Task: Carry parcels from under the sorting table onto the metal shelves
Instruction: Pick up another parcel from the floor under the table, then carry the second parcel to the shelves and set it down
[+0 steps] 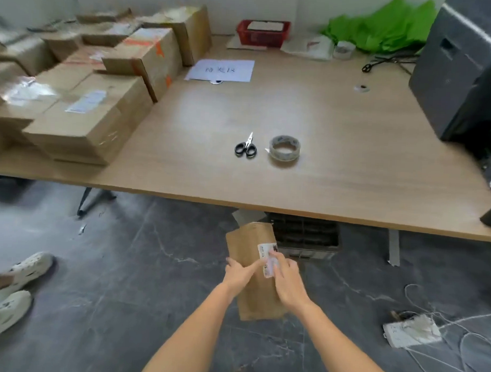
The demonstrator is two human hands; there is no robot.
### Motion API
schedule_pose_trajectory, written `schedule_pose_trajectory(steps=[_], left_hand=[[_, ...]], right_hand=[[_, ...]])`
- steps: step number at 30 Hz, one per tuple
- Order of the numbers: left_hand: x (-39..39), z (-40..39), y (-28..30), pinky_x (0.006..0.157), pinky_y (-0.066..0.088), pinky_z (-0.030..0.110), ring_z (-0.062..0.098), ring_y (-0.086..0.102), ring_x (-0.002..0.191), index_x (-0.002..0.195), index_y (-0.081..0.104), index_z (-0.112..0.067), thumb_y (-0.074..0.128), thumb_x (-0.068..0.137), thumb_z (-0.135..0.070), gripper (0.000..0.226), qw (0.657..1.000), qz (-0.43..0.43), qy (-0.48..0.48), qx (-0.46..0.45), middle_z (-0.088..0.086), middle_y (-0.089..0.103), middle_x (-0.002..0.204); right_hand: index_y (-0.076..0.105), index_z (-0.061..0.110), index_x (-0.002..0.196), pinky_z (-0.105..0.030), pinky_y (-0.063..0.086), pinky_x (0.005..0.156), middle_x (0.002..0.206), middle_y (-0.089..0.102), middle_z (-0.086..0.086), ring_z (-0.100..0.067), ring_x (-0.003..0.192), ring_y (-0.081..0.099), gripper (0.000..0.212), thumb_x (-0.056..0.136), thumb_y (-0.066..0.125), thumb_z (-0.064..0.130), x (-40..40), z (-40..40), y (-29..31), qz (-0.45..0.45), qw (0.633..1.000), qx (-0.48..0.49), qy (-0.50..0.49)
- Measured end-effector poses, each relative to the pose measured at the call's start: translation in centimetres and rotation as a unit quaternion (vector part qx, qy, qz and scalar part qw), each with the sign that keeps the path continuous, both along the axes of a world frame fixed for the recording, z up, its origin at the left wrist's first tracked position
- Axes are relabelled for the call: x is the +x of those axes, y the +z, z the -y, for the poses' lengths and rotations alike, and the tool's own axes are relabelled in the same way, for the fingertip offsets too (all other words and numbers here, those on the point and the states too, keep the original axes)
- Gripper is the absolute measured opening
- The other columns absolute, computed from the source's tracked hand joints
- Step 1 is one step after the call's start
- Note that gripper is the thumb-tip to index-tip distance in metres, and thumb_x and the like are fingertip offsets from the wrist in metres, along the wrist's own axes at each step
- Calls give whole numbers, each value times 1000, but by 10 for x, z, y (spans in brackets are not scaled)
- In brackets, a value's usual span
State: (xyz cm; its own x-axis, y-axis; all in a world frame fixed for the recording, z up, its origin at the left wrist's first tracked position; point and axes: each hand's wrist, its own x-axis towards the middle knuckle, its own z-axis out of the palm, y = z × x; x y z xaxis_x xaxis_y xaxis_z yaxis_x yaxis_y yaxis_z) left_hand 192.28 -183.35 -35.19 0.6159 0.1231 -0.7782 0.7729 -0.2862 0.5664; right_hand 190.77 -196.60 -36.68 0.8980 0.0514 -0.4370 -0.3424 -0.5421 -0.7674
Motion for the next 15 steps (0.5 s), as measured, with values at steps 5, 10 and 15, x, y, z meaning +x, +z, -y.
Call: schedule_pose_trajectory(steps=[5,10,15], left_hand=[[-22,-43,70,116,28,48,31,28,142,151,-18,-24,67,65,-68,129,997,4,60,-42,10,13,160],[-48,-99,110,101,45,45,24,55,120,146,23,-38,76,50,-70,115,975,63,186,-100,4,53,139],[-79,-153,160,72,51,33,24,66,83,118,63,-24,49,89,-47,40,936,120,304,-134,8,73,97]], right_hand=[[37,35,135,-26,41,89,139,48,-5,-19,115,52,40,99,39,18,1,-38,88,46,995,5,88],[34,24,140,-30,44,94,133,59,-4,-18,116,57,60,88,61,15,5,-83,153,38,992,57,110],[46,20,138,-26,47,92,130,59,1,-8,102,56,55,86,65,25,3,-164,194,38,978,93,186]])
